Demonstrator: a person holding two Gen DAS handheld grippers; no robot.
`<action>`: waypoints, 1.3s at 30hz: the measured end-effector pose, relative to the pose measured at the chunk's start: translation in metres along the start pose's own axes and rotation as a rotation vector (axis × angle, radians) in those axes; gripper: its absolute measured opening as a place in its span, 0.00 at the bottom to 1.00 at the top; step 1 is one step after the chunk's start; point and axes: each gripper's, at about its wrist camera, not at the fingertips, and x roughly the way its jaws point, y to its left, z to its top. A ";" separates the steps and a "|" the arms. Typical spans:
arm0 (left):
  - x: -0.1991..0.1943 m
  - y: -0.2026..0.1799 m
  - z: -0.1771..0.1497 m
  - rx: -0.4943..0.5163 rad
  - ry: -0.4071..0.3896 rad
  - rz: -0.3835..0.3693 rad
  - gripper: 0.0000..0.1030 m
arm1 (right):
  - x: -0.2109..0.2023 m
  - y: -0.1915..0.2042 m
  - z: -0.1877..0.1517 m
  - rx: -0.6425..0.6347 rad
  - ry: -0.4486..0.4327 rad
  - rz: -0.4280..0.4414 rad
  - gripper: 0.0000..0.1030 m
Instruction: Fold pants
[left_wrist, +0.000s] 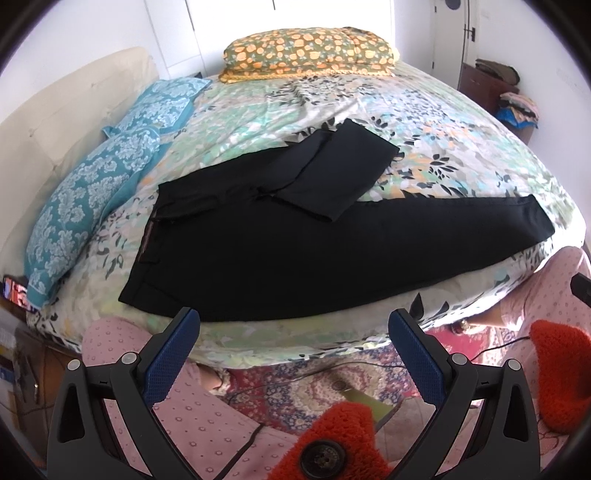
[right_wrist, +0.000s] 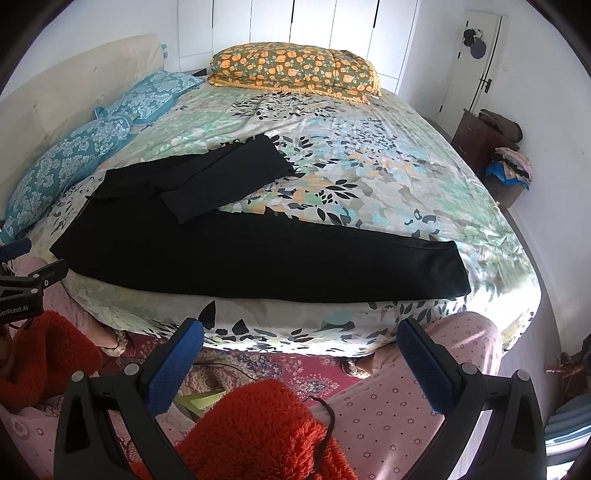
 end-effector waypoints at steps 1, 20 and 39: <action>0.000 0.000 0.000 -0.002 0.000 0.000 0.99 | 0.000 0.000 0.000 -0.001 0.001 0.000 1.00; 0.001 0.002 0.000 -0.006 0.007 -0.003 0.99 | 0.003 0.000 -0.002 -0.001 0.012 -0.002 1.00; 0.004 0.008 0.000 -0.033 0.003 -0.011 0.99 | 0.011 0.011 0.003 -0.044 0.034 0.060 1.00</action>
